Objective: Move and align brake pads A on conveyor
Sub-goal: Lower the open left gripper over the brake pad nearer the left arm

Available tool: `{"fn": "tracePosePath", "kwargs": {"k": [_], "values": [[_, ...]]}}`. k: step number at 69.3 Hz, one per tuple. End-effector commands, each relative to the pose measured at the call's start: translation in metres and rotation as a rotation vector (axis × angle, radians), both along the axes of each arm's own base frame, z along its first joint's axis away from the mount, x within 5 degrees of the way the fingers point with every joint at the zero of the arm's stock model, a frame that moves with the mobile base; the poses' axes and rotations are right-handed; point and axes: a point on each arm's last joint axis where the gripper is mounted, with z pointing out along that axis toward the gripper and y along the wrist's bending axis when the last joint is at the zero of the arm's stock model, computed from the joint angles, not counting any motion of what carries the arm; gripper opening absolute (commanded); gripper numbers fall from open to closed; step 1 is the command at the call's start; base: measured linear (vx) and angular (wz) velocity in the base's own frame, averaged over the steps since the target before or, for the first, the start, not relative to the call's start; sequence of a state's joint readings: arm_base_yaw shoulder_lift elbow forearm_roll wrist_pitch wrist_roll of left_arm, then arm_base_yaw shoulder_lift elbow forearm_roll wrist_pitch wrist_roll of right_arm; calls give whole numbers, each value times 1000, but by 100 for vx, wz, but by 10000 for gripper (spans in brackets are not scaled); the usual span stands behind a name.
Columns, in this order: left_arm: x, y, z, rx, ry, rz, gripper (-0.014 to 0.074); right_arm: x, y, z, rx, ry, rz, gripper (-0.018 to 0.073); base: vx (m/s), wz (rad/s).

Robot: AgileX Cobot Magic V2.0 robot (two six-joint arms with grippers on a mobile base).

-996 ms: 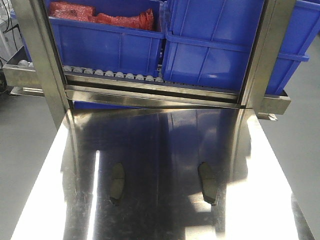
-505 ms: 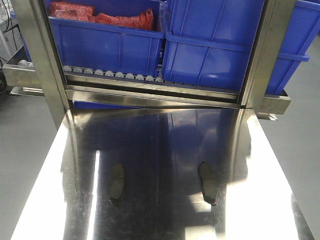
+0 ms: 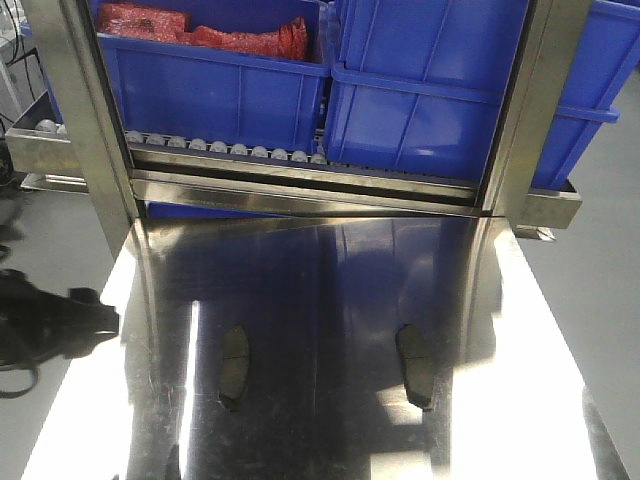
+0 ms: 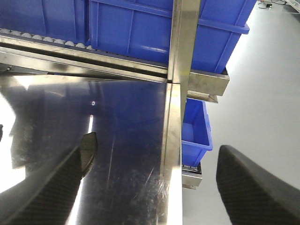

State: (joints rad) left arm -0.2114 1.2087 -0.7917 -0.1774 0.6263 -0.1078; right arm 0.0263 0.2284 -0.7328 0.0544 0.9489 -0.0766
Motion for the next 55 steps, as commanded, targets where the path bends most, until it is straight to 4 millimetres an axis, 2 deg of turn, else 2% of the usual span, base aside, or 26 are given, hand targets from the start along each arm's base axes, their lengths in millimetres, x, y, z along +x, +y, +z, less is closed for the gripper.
{"fn": "tracePosePath", "kwargs": {"k": [1,14,26,40,55], "values": [[21,-14,6,-33,-38,-16,517,4,-1,11,-6,-69,-7,562,0,0],[56,-45,-5,-10,86,-95,517,4,-1,11,-6,-69,-7,562,0,0],[75,-75,-17,-10,237,-112,517,4,-1,11,-6,-69,-7,562,0,0],[88,-109,-34,-16,344,-91,517,4,-1,11,-6,-69,-7,562,0,0],[94,-135,-46,52,403,-68,517,4,-1,11,-5,-71,-8,562,0,0]]}}
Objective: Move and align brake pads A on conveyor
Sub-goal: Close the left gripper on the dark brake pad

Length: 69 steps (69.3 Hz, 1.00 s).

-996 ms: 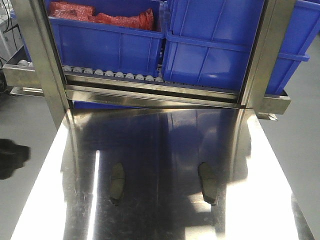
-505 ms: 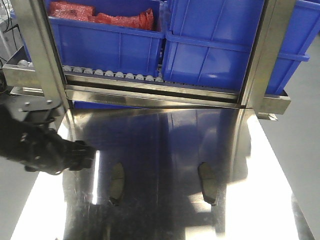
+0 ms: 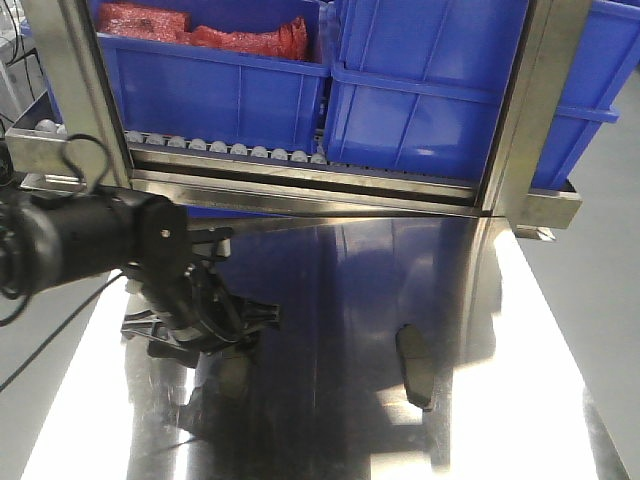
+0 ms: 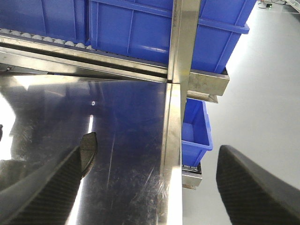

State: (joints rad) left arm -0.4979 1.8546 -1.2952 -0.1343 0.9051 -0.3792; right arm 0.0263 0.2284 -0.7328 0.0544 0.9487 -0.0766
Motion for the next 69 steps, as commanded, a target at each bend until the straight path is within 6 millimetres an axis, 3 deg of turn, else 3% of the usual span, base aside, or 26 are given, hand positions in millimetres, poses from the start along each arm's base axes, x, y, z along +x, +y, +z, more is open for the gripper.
{"fn": "tracePosePath", "kwargs": {"k": [1,14,54,69], "values": [[4,-11,20,-16,-39,27,517,4,-1,11,-5,-71,-8,562,0,0],[12,-21,9,7,-3,42,517,4,-1,11,-5,-71,-8,562,0,0],[21,-21,-13,75,8,47,517,4,-1,11,-6,-69,-7,562,0,0],[25,-24,3,135,-11,50,517,4,-1,11,-6,-69,-7,562,0,0]]}}
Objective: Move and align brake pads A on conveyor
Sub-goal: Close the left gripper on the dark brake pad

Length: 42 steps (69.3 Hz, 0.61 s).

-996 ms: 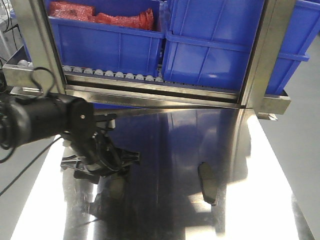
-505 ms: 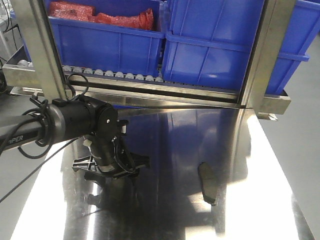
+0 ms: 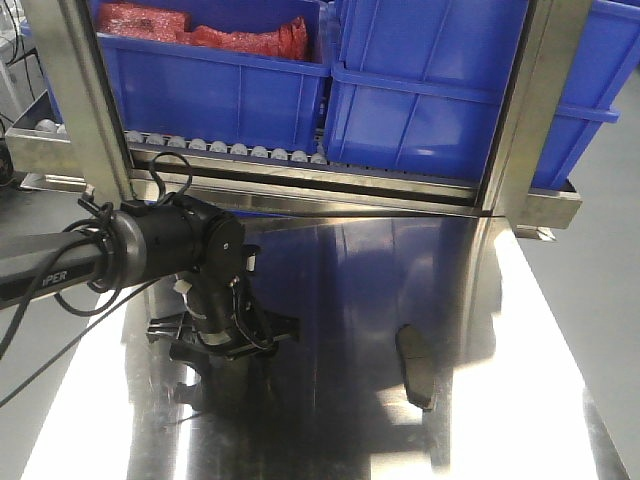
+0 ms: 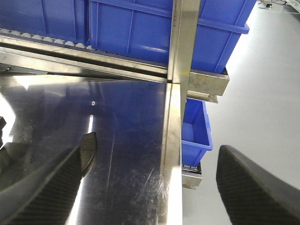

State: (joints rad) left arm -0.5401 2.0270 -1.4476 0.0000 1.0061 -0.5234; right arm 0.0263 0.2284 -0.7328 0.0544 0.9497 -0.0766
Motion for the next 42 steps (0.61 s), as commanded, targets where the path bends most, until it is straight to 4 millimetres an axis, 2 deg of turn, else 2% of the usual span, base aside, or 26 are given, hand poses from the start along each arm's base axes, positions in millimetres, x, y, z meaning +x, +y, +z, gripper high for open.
{"fn": "tracePosePath", "kwargs": {"k": [1,28,42], "values": [[2,-5,35,-7,-78,11,517,4,-1,11,-5,-70,-7,562,0,0],[6,-8,36,4,-69,33,517,4,-1,11,-5,-70,-7,562,0,0],[9,-10,27,-1,-64,59,517,4,-1,11,-5,-70,-7,562,0,0]]}}
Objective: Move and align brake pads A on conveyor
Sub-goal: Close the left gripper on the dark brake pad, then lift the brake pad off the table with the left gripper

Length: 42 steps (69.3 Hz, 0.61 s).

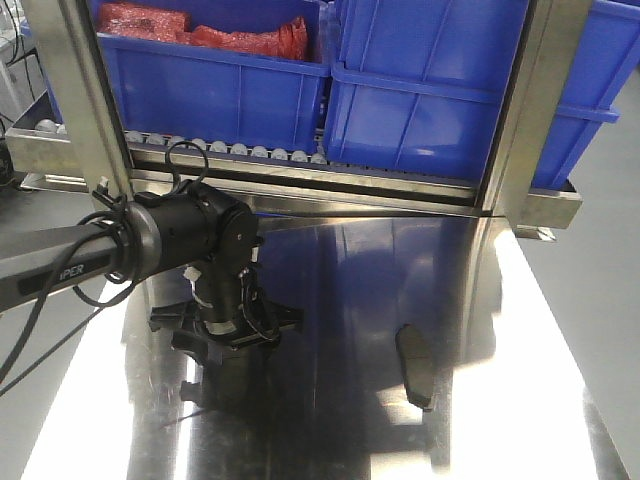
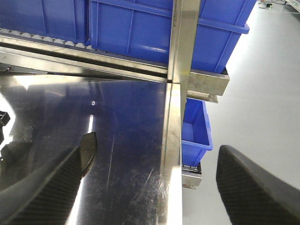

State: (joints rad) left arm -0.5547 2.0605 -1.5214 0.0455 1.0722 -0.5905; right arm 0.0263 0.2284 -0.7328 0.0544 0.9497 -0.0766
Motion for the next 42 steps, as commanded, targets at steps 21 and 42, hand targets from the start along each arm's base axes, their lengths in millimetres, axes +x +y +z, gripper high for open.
{"fn": "tracePosePath", "kwargs": {"k": [21,42], "values": [[4,-10,18,-69,-90,18,517,4,-1,11,-8,-70,-9,562,0,0],[4,-10,13,-59,-75,18,361,4,-2,11,-24,-70,-19,562,0,0]]}}
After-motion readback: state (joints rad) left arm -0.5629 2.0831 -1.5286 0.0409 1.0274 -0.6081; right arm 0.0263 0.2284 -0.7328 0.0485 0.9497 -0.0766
